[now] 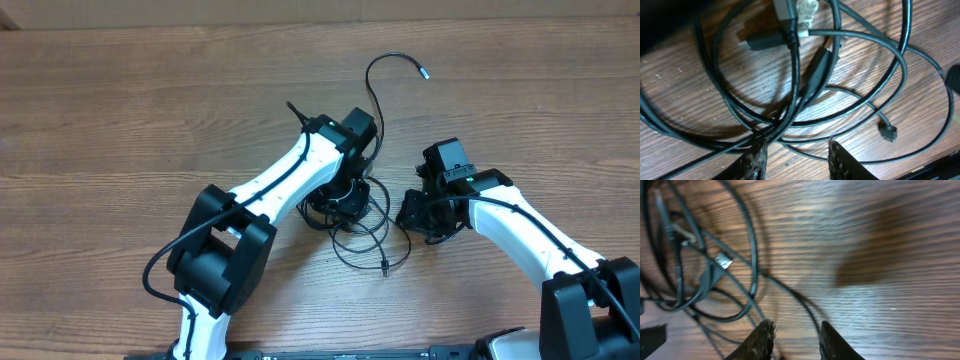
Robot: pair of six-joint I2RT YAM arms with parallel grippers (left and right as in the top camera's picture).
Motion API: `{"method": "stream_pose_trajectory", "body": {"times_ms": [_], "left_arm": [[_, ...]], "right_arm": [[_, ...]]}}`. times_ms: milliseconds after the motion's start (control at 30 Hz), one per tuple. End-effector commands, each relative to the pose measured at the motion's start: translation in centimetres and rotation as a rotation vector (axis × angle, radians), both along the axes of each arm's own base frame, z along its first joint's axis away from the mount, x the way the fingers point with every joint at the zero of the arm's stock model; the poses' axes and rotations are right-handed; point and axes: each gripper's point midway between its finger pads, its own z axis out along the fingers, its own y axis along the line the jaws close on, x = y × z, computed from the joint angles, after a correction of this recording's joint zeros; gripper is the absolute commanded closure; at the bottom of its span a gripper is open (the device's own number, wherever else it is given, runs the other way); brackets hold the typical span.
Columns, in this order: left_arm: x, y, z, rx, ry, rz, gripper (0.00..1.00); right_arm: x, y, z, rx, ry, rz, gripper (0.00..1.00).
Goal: Untangle cables
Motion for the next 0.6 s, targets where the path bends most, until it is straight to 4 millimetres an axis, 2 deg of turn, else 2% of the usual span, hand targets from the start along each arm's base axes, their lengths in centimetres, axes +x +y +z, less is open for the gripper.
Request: {"method": "stream_pose_trajectory", "body": {"times_ms": [0,200,367,400,433,500,533,567], "left_arm": [[0.0,-0.1,-0.1,0.028,0.001,0.049,0.60],[-0.8,0.4,-0.2,0.081,0.052,0.174,0.57],[-0.6,0.4,-0.2,0.110,0.062,0.328,0.59],[-0.3,0.4,-0.3,0.112,0.051,0.342,0.59],[0.1,0.4,-0.3,0.116,0.034,0.355,0.58],[0.9,0.4,-0.5,0.120,-0.008,0.364,0.55],[1.5,0.5,-0.5,0.122,-0.035,0.366,0.51],[1.7,0.6,-0.6,0.125,-0.047,0.366,0.49]], "right_arm": [[0.7,-1.5,-0.2,-0.089,-0.022,-0.024,0.71],[0.6,-2.0,-0.3,-0.114,-0.024,-0.027,0.70],[0.9,-1.9,-0.2,-0.109,-0.035,-0.027,0.67],[1.0,-1.9,-0.2,-0.109,-0.037,-0.027,0.60],[1.0,-1.9,-0.2,-0.109,-0.038,-0.027,0.47],[0.9,-1.9,-0.2,-0.109,-0.037,-0.027,0.05],[1.0,-1.9,-0.2,-0.109,-0.039,-0.027,0.00],[1.1,-1.8,-0.2,-0.108,-0.041,-0.027,0.00]]}}
